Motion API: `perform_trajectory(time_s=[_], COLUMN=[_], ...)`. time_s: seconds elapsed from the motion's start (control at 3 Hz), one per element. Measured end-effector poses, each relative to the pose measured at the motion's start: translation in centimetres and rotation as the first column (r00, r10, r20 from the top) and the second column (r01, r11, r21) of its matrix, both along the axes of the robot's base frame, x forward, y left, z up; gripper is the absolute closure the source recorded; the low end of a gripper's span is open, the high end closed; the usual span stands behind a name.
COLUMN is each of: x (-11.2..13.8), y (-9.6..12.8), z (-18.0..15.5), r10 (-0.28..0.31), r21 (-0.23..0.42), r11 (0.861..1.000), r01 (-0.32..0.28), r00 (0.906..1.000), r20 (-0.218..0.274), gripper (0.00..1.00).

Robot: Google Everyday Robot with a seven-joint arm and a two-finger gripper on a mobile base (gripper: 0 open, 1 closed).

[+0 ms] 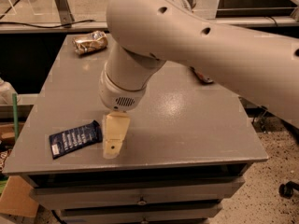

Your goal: Move rxbar blueberry near orange can

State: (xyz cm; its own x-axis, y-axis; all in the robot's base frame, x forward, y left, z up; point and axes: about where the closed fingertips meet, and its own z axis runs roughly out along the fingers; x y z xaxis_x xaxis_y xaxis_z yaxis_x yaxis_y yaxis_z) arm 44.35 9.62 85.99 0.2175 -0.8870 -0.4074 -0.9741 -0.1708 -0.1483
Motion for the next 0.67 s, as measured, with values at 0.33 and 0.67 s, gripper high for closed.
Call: perform_trajectory(time_s=[0.33,0.67], x=[0.2,0.7], y=[0.9,2.2], z=[-0.5,-0.7], r10=[0.031,0.051], r21=[0.084,0.163], r11=[0.996,0.986], r01=[-0.029,-0.046], r00=[0.9993,0.9982], r20=[-0.023,-0.03], gripper=[0.0,0.0])
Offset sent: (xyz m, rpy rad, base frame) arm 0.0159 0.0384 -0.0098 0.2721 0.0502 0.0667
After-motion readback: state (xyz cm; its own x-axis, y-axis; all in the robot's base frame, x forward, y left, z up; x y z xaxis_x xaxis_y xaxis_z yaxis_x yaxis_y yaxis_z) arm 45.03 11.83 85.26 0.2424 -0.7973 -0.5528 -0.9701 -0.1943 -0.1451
